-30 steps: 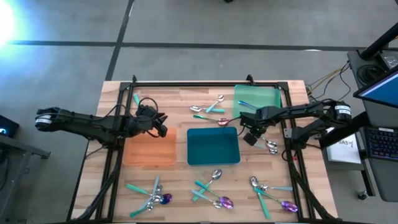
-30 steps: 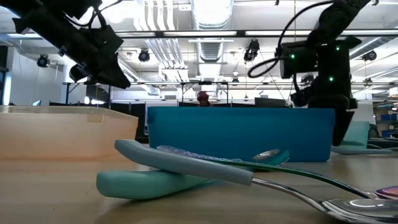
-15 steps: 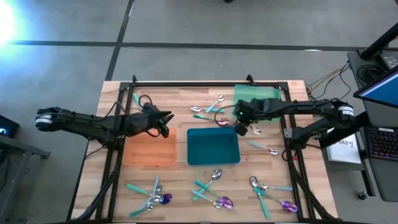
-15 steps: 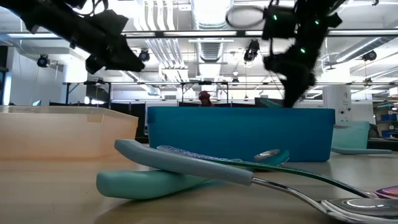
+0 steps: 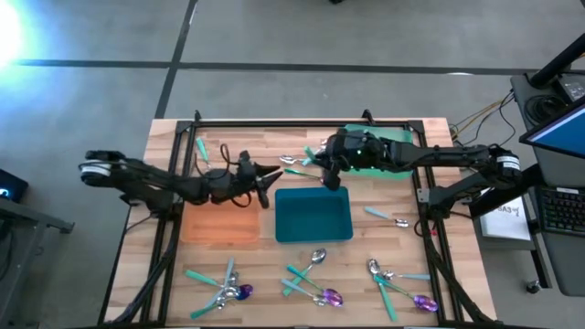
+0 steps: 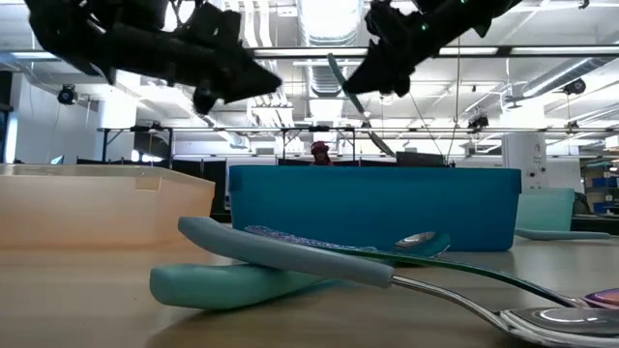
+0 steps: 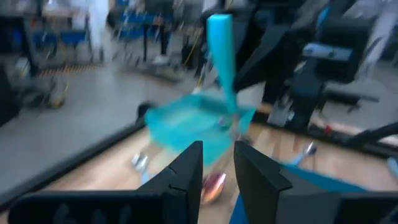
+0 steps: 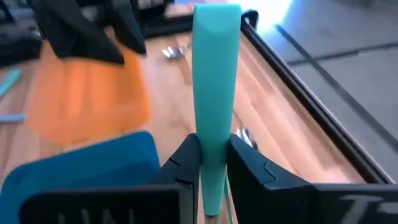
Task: Sort silverware by color (type)
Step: Put the light green spoon into the orange bin
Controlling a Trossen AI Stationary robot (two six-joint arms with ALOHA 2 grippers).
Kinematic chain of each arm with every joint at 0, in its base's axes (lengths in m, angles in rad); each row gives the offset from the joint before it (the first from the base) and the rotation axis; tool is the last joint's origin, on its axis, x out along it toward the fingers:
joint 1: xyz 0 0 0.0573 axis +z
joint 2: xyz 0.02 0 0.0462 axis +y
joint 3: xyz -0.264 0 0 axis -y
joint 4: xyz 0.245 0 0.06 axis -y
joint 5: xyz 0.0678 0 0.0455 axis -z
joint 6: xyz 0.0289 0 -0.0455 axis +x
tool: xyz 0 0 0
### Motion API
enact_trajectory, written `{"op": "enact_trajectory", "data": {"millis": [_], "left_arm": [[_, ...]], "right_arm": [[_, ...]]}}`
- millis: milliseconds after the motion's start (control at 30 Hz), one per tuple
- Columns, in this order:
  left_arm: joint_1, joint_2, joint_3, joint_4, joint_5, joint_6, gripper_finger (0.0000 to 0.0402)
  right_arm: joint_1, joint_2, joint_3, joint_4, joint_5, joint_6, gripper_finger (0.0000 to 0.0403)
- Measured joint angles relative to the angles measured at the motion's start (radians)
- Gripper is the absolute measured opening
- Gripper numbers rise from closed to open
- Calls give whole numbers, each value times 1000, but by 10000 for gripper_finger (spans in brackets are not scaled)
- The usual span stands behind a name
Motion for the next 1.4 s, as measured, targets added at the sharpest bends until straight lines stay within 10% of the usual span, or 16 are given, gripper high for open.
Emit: {"op": "enact_trajectory", "data": {"millis": [500,1033,1400], "left_arm": [[-2,369,0,677,121,129,75],[0,397,2,698,156,28,79],[0,397,38,655,175,12,162]], "right_arm": [[70,83,-3,214,-99,-68,44],[85,107,-3,325,-134,-74,44],[96,108,-3,332,-135,-75,44]]}}
